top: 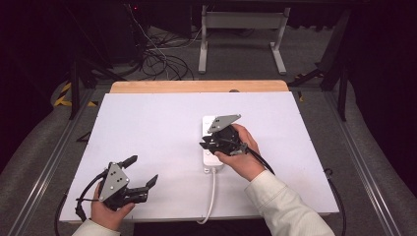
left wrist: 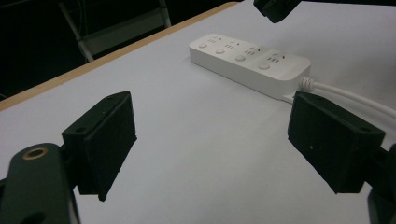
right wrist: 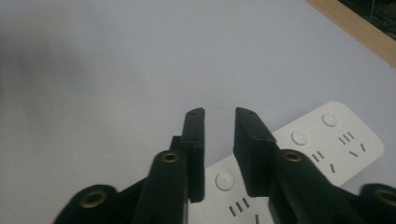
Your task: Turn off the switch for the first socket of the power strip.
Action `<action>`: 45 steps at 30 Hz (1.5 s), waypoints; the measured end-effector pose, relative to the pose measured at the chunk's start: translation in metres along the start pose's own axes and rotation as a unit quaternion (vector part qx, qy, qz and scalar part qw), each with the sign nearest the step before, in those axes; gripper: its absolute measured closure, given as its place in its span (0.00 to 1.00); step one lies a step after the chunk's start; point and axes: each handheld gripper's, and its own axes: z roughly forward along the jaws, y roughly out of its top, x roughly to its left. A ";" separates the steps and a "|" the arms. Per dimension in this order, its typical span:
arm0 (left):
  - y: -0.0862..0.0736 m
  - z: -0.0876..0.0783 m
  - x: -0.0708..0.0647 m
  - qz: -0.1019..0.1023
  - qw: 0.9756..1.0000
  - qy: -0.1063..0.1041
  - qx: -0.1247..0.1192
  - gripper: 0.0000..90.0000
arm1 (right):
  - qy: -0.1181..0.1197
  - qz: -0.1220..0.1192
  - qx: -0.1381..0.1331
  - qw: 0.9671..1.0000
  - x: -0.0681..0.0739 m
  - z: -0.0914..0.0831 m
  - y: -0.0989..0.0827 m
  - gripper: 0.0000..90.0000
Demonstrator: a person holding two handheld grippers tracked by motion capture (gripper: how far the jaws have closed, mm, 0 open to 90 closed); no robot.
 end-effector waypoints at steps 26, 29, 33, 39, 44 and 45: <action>0.000 -0.002 0.001 0.000 1.000 0.006 -0.001 0.17 | -0.025 0.009 -0.074 0.997 0.008 -0.057 -0.011 0.36; 0.000 -0.002 0.001 0.000 1.000 0.006 -0.001 0.17 | -0.027 0.012 -0.084 0.996 0.009 -0.065 -0.017 0.35; 0.000 -0.002 0.001 0.000 1.000 0.007 -0.001 0.17 | -0.032 0.019 -0.100 0.994 0.010 -0.075 -0.027 0.32; 0.000 -0.002 0.001 -0.003 1.000 0.006 -0.002 0.17 | -0.033 0.030 -0.127 0.991 0.012 -0.088 -0.048 0.29; 0.000 -0.003 0.001 -0.002 1.000 0.006 -0.003 0.17 | -0.038 0.034 -0.133 0.990 0.012 -0.095 -0.064 0.30; 0.000 -0.003 0.001 -0.002 1.000 0.005 -0.003 0.17 | -0.041 0.036 -0.131 0.990 0.012 -0.096 -0.068 0.31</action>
